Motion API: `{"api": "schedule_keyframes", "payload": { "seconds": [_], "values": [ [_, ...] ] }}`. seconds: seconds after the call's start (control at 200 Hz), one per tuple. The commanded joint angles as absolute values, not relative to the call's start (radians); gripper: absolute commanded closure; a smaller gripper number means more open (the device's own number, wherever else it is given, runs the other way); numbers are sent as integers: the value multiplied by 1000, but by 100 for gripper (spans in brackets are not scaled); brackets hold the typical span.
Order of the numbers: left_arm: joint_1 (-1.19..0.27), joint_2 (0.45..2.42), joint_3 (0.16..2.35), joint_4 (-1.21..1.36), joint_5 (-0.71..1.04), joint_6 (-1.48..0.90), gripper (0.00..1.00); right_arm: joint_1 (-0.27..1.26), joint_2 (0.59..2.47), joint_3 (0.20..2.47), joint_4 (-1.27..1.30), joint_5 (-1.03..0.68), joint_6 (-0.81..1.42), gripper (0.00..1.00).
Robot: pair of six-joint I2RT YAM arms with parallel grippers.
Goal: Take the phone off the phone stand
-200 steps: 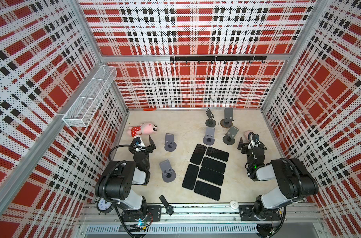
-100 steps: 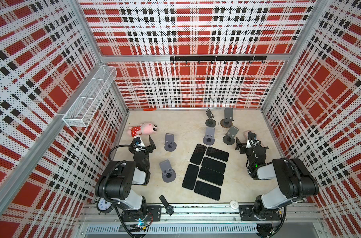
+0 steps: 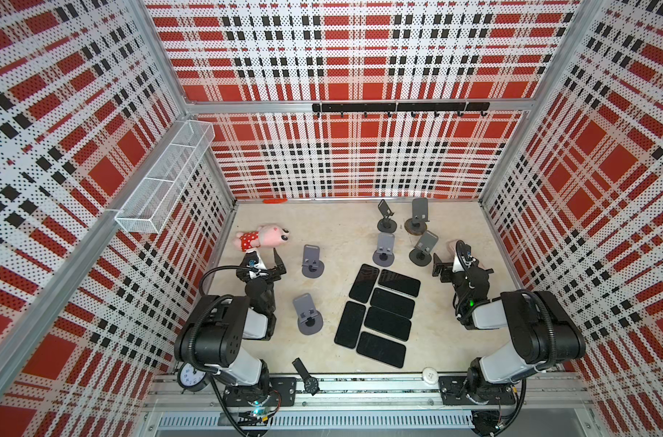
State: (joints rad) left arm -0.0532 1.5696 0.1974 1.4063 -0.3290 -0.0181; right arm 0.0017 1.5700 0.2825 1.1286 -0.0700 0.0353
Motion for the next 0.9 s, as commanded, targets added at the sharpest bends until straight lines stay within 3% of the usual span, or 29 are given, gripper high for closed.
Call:
{"api": "schedule_keyframes", "payload": {
  "seconds": [0.0,0.085,0.215,0.451,0.767,0.892],
  "values": [
    [-57,1578,187,1449,-339,-8,2,-19,1547,249,1211,-279,-18,0],
    [-57,1577,187,1448,-339,-8,2,-20,1507,235,1220,-226,12,0],
    [-59,1578,187,1449,-339,-6,2,-29,1453,327,981,-248,11,0],
    [-57,1577,188,1448,-339,-7,2,-51,1525,313,1077,-218,50,0],
    [-57,1577,186,1449,-339,-8,2,-42,1451,342,929,173,190,0],
    [-57,1578,186,1449,-338,-8,2,-75,1476,354,933,141,217,0]
  ]
}}
